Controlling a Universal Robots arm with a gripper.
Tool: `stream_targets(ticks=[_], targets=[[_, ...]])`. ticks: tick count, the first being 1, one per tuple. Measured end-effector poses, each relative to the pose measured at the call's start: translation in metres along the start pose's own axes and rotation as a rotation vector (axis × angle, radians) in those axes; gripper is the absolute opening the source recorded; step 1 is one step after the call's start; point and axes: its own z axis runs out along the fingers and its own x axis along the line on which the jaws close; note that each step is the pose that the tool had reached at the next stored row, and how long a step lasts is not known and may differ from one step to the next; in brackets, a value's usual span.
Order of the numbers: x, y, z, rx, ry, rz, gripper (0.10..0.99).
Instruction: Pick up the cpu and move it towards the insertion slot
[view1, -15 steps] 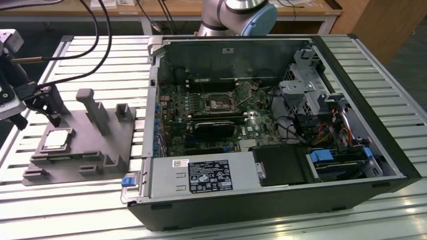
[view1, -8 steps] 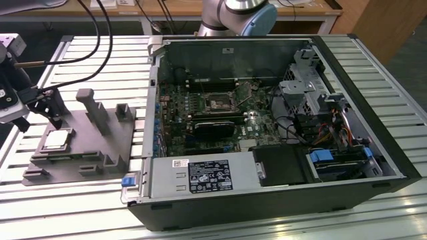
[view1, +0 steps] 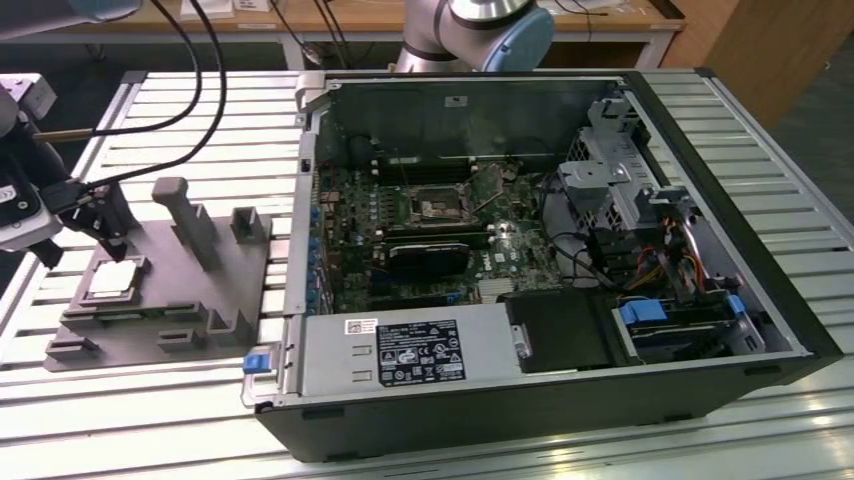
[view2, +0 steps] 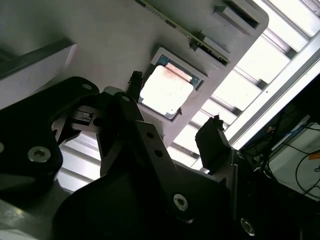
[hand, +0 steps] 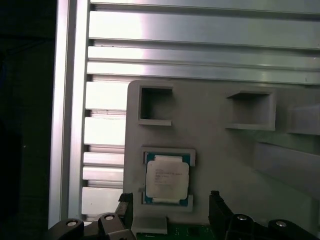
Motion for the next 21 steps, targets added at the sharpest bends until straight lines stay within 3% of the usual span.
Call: stream_targets(ticks=[16,21], targets=[[0.0014,-0.0009,0.0191,-0.001,-0.0001,0.000,0.706],[0.0014,-0.0010,0.0249,-0.018,-0.0006,0.000,0.706]])
